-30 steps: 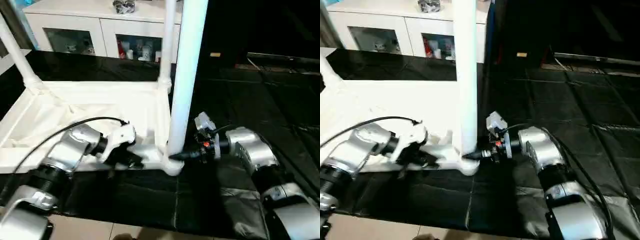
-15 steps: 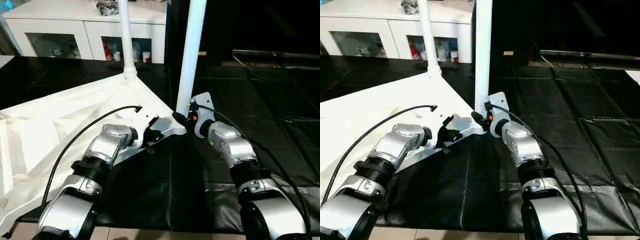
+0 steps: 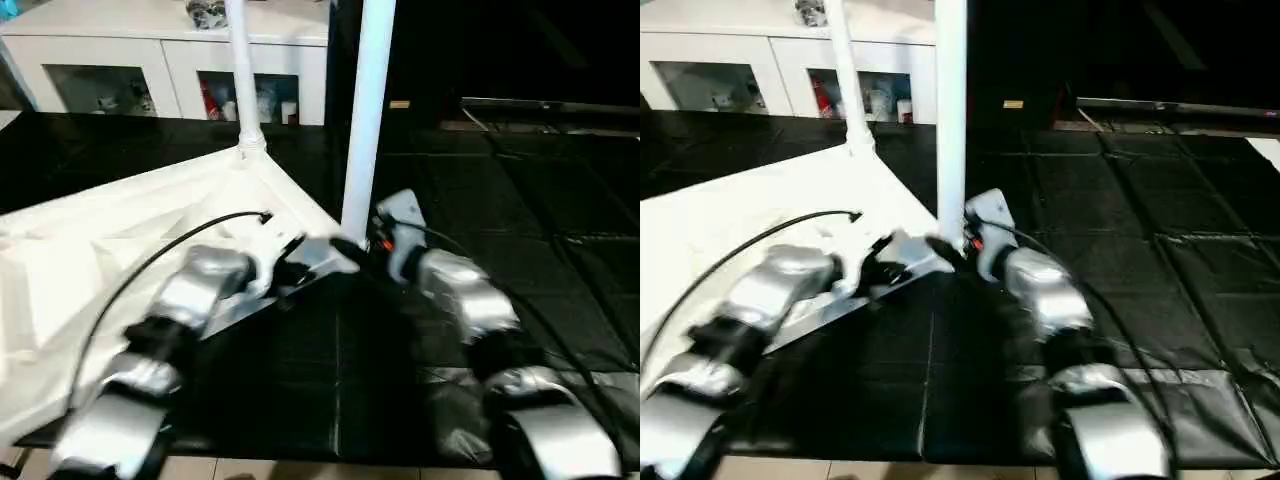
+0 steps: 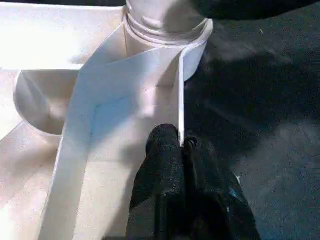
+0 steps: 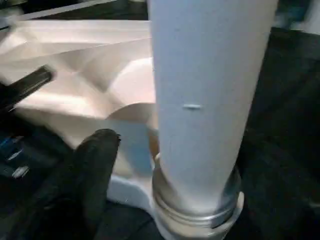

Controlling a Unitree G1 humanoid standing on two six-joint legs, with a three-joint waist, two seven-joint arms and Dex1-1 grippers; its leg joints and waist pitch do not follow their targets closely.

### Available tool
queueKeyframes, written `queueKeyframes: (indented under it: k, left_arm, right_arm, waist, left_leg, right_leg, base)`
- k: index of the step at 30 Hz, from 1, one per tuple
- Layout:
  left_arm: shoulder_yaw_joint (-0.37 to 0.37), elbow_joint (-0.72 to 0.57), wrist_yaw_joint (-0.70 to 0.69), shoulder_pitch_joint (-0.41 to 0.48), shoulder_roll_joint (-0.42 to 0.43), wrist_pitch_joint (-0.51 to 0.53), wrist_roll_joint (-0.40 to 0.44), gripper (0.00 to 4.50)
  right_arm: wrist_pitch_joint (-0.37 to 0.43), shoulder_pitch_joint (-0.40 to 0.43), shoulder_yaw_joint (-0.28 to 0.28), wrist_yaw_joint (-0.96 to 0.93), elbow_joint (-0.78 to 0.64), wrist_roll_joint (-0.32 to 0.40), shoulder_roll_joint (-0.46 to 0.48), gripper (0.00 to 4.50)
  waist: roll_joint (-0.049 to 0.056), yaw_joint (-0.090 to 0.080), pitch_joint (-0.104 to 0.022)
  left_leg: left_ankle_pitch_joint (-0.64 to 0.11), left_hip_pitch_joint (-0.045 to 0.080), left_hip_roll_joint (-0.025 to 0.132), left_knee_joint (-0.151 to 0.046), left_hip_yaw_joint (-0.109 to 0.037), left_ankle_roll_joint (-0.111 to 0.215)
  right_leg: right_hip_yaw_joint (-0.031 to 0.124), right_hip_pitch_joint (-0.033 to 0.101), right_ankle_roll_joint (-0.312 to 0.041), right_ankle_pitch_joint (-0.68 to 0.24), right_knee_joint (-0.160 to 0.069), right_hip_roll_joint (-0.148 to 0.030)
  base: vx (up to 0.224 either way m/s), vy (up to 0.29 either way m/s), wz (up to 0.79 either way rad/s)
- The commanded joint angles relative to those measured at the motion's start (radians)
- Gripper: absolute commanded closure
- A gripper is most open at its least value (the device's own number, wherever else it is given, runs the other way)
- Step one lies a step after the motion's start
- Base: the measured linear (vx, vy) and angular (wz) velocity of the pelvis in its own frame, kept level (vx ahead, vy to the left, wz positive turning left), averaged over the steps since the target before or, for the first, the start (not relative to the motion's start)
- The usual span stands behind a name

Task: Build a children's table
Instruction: Rotate leg to tighten

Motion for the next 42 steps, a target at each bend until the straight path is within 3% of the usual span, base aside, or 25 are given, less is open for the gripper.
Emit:
queueKeyframes:
  k: [1,2,6,9,12,16,24,25,26,29,35,42]
  left_arm:
    - [-0.013,-0.046,-0.065,-0.006,0.016,-0.046,-0.024,4.5]
    - [-0.019,-0.053,-0.101,0.0,0.033,-0.067,-0.027,4.5]
    - [-0.05,-0.071,-0.228,0.017,0.096,-0.112,-0.033,4.5]
    - [-0.065,-0.082,-0.288,0.022,0.125,-0.128,-0.038,4.5]
    - [-0.087,-0.099,-0.383,0.03,0.161,-0.157,-0.047,4.5]
    - [-0.106,-0.107,-0.433,0.036,0.176,-0.172,-0.047,4.5]
    - [-0.138,-0.135,-0.512,0.052,0.204,-0.198,-0.057,4.5]
    - [-0.14,-0.141,-0.519,0.053,0.207,-0.199,-0.057,4.5]
    - [-0.142,-0.143,-0.523,0.054,0.21,-0.202,-0.057,4.5]
    - [-0.148,-0.146,-0.534,0.057,0.219,-0.214,-0.05,4.5]
    - [-0.15,-0.142,-0.538,0.06,0.227,-0.225,-0.043,4.5]
    - [-0.15,-0.133,-0.536,0.054,0.232,-0.234,-0.035,4.5]
  right_arm:
    - [-0.002,0.009,0.046,0.09,-0.024,0.017,-0.008,0.22]
    - [-0.004,0.013,0.049,0.127,-0.032,0.019,-0.023,0.22]
    - [-0.007,0.028,0.065,0.27,-0.069,0.032,-0.082,0.02]
    - [0.004,0.032,0.076,0.344,-0.079,0.042,-0.114,0.02]
    - [0.054,0.033,0.089,0.477,-0.104,0.088,-0.155,0.02]
    - [0.049,0.031,0.116,0.544,-0.114,0.083,-0.178,0.02]
    - [0.024,0.015,0.143,0.619,-0.09,0.074,-0.195,0.02]
    - [0.028,0.012,0.144,0.629,-0.087,0.08,-0.194,0.36]
    - [0.023,0.01,0.144,0.633,-0.083,0.082,-0.192,0.36]
    - [0.022,0.005,0.147,0.648,-0.068,0.085,-0.189,0.41]
    - [0.038,0.004,0.157,0.69,-0.065,0.1,-0.189,1.16]
    - [0.039,-0.01,0.156,0.708,-0.036,0.106,-0.176,1.71]
  waist:
    - [0.003,0.007,-0.072]
    - [0.008,0.009,-0.072]
    - [0.006,0.017,-0.071]
    - [0.011,0.03,-0.071]
    - [0.015,0.042,-0.071]
    - [0.013,0.053,-0.071]
    - [0.012,0.058,-0.072]
    - [0.012,0.059,-0.072]
    - [0.008,0.058,-0.072]
    - [0.01,0.059,-0.073]
    - [0.012,0.059,-0.073]
    - [0.011,0.058,-0.073]
  left_leg:
    - [-0.093,0.008,0.049,-0.06,-0.015,0.082]
    - [-0.099,0.008,0.05,-0.059,-0.016,0.079]
    - [-0.114,0.007,0.052,-0.059,-0.014,0.077]
    - [-0.132,0.014,0.055,-0.06,-0.013,0.065]
    - [-0.133,0.014,0.058,-0.06,-0.015,0.063]
    - [-0.149,0.014,0.056,-0.06,-0.015,0.05]
    - [-0.144,0.013,0.058,-0.061,-0.016,0.041]
    - [-0.147,0.013,0.058,-0.061,-0.016,0.041]
    - [-0.146,0.012,0.057,-0.061,-0.016,0.043]
    - [-0.142,0.012,0.056,-0.06,-0.016,0.044]
    - [-0.139,0.01,0.056,-0.06,-0.017,0.046]
    - [-0.144,0.011,0.057,-0.061,-0.017,0.045]
  right_leg:
    - [0.065,0.066,-0.217,-0.096,-0.064,-0.101]
    - [0.065,0.066,-0.218,-0.101,-0.064,-0.101]
    - [0.065,0.065,-0.216,-0.102,-0.063,-0.099]
    - [0.065,0.059,-0.215,-0.132,-0.066,-0.1]
    - [0.066,0.06,-0.213,-0.13,-0.064,-0.1]
    - [0.065,0.059,-0.208,-0.158,-0.067,-0.103]
    - [0.065,0.058,-0.204,-0.167,-0.066,-0.103]
    - [0.065,0.058,-0.206,-0.165,-0.065,-0.103]
    - [0.065,0.058,-0.205,-0.166,-0.066,-0.102]
    - [0.064,0.059,-0.204,-0.171,-0.065,-0.103]
    - [0.064,0.06,-0.203,-0.166,-0.065,-0.102]
    - [0.063,0.059,-0.206,-0.173,-0.064,-0.102]
  base:
    - [0.0,0.0,0.0]
    - [0.0,0.0,0.0]
    - [0.0,0.0,0.0]
    - [0.0,0.0,0.0]
    - [0.0,0.0,0.0]
    - [0.0,0.0,0.0]
    - [0.0,0.0,0.0]
    - [0.0,0.0,0.0]
    - [0.0,0.0,0.0]
    - [0.0,0.0,0.0]
    - [0.0,0.0,0.0]
    - [0.0,0.0,0.0]
